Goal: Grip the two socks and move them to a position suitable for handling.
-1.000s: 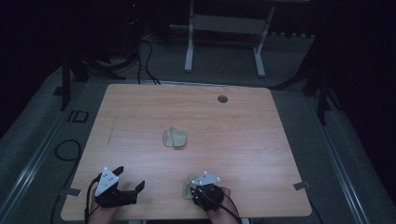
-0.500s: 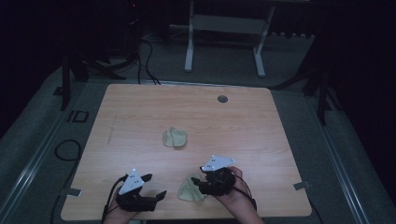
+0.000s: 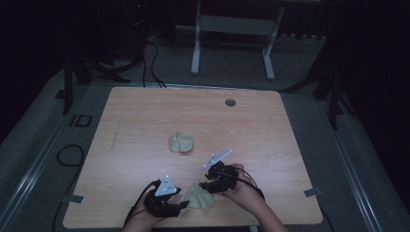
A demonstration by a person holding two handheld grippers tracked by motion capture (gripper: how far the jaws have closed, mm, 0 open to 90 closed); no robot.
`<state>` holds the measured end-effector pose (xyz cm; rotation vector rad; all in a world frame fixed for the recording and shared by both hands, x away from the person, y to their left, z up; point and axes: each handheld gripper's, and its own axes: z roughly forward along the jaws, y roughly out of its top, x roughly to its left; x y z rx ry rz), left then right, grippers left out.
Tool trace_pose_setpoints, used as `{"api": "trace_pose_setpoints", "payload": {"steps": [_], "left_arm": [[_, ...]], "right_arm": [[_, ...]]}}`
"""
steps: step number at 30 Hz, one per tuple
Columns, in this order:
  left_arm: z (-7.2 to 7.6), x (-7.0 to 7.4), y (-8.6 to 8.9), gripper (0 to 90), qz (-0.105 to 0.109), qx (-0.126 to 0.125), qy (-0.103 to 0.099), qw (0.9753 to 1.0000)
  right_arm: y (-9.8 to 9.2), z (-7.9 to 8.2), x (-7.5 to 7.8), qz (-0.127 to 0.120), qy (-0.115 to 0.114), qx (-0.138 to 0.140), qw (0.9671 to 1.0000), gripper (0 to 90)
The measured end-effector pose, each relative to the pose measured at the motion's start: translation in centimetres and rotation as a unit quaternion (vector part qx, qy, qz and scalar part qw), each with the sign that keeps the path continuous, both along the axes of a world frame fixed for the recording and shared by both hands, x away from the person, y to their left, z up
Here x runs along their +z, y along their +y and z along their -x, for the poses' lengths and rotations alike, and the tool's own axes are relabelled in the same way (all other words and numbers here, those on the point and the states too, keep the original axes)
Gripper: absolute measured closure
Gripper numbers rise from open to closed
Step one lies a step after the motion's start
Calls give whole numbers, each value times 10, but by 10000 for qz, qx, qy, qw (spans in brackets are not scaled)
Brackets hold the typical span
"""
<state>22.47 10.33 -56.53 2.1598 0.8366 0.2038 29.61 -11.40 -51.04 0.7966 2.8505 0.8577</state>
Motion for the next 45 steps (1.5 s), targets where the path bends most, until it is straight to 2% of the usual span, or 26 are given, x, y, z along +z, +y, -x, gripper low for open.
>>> {"api": "trace_pose_setpoints", "payload": {"steps": [2,5,7,10,14,16,18,22,27,30,33,35,39,43,45], "left_arm": [[-3,0,-3,491,25,16,19,10000],[-3,0,-4,535,7,-10,21,10000],[-5,-1,-9,578,-108,-42,51,9999],[-5,-2,-12,648,-201,-19,50,9998],[-8,-2,-10,780,-171,-3,145,9997],[-7,-2,-9,857,-143,20,109,9998],[-7,-1,-8,870,-76,0,115,9999],[-9,2,-8,878,-90,32,138,9999],[-10,8,-9,881,-83,-83,139,9998],[-11,10,-9,881,-79,-90,137,9998],[-11,14,-8,881,-104,-118,77,9998],[-12,16,-7,881,-73,-118,79,9999],[-14,21,-7,882,-83,-131,40,9999],[-14,24,-10,882,-217,-221,43,9995],[-15,23,-11,882,-198,-250,103,9994]], "right_arm": [[6,-3,-7,180,138,34,9997,596],[6,-2,-9,209,170,47,9996,597],[8,1,-21,378,221,59,9990,621],[9,3,-27,567,234,150,9980,697],[10,5,-26,605,271,174,9976,836],[10,6,-24,633,235,197,9975,853],[10,8,-19,575,225,154,9980,857],[2,14,-2,339,50,62,9994,857],[-13,25,19,82,-100,-76,9999,857],[-28,30,30,-34,-208,-196,9996,856],[-48,34,38,-155,-319,-437,9984,855],[-55,34,39,-210,-326,-513,9979,855],[-79,35,37,-308,-263,-811,9959,854],[-99,38,28,-340,-129,-1037,9939,854],[-108,38,20,-347,-42,-1141,9929,853]]}}
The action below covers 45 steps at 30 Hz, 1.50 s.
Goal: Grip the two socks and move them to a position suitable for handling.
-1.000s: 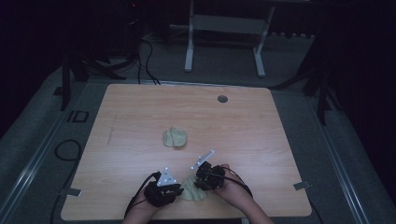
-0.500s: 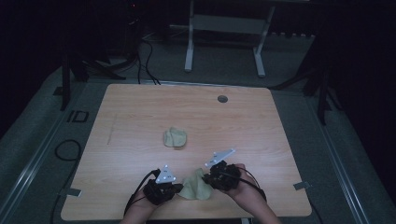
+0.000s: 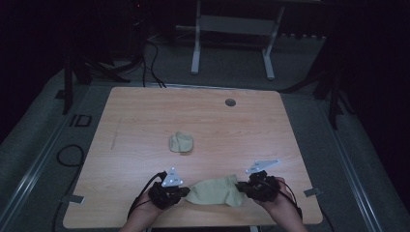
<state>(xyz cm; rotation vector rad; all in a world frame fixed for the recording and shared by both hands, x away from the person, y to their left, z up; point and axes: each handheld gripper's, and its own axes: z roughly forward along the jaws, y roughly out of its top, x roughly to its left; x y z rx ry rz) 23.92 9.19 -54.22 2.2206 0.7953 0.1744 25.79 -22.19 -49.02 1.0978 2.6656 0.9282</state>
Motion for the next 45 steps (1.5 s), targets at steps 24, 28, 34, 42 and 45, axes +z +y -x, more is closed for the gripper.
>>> {"api": "trace_pose_setpoints", "payload": {"steps": [24,28,34,42,45], "left_arm": [[1,-13,-2,585,285,9,227,9993],[4,-9,10,461,419,73,124,9990],[9,-14,33,443,576,191,141,9981],[11,-19,55,444,579,416,131,9974],[11,-21,58,444,705,461,121,9964]], "right_arm": [[-32,1,-43,365,260,-318,9985,635],[-28,1,-37,409,235,-180,9987,600],[-19,-8,-26,472,131,-13,9988,582],[8,-38,-17,796,140,179,9966,580],[16,-46,-14,840,139,220,9961,576]]}}
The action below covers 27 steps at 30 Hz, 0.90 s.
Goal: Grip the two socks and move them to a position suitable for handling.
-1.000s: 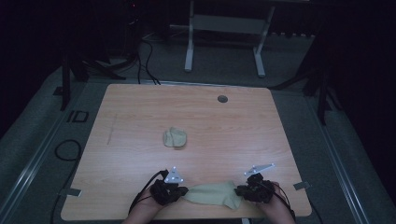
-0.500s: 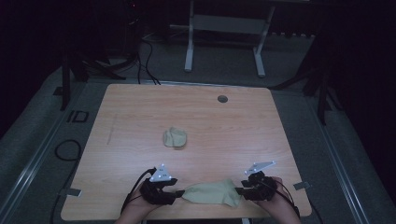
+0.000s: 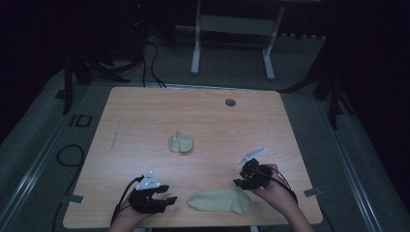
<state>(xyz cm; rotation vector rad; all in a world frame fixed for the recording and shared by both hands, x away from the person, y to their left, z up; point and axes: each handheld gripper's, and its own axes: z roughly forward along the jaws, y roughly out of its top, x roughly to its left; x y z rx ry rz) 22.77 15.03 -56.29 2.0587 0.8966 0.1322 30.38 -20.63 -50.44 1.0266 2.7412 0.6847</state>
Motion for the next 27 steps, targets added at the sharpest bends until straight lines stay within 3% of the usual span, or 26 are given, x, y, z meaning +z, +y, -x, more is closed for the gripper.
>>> {"api": "trace_pose_setpoints", "payload": {"steps": [2,6,10,15,24,27], "left_arm": [[0,0,2,444,7,11,-52,10000],[1,-1,3,445,61,24,-67,10000],[1,-3,3,445,83,9,-47,10000],[3,0,2,445,138,-37,-124,9998],[4,-1,2,445,91,-43,-85,9999],[4,-1,2,445,170,-42,-101,9998]], "right_arm": [[19,-16,2,128,-78,113,9998,568],[36,-28,1,240,-56,215,9995,565],[67,-48,-1,376,10,302,9988,557],[95,-63,-1,313,50,329,9990,556],[146,-91,1,523,121,411,9977,545],[161,-100,4,486,86,378,9981,541]]}}
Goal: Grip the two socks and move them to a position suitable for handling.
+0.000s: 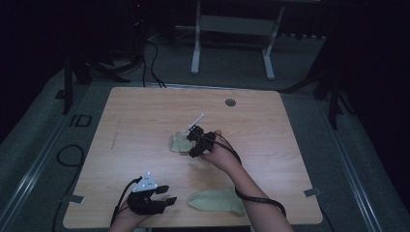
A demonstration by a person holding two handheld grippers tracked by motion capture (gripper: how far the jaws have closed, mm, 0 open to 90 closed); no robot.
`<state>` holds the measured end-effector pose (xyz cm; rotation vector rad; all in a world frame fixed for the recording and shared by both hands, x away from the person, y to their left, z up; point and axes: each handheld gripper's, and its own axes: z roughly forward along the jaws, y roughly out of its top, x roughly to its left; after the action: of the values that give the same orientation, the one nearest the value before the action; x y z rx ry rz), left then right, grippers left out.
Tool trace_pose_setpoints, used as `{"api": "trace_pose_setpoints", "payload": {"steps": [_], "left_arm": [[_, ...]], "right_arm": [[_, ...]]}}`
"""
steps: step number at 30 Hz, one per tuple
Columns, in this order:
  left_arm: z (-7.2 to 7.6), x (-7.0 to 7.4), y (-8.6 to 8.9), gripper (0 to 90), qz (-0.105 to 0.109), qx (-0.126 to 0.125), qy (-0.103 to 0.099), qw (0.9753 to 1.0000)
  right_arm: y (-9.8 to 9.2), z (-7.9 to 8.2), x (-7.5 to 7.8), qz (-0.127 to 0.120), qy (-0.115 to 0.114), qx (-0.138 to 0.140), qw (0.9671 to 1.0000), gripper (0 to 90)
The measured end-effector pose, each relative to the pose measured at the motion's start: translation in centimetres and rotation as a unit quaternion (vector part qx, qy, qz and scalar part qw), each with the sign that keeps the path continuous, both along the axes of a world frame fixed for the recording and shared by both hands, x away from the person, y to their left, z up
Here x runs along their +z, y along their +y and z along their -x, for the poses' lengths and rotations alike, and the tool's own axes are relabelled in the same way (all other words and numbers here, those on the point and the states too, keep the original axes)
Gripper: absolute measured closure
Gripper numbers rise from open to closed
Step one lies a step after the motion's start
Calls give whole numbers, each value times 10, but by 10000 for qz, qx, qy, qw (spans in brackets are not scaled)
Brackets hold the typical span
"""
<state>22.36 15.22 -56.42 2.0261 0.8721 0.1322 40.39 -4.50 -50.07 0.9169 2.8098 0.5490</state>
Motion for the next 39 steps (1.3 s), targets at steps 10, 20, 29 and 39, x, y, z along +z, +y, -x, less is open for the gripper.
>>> {"api": "trace_pose_setpoints", "payload": {"steps": [10,20,29,39], "left_arm": [[2,2,1,444,25,-30,-49,10000],[1,1,2,444,47,-25,-22,10000],[3,3,2,444,24,-31,-79,10000],[2,2,3,444,62,6,-76,10000]], "right_arm": [[34,-24,-7,-125,-41,-272,9995,493],[62,-39,-34,325,-105,-527,9980,481],[71,-34,-32,697,-209,-383,9966,762],[49,-24,-5,212,-169,-464,9986,792]]}}
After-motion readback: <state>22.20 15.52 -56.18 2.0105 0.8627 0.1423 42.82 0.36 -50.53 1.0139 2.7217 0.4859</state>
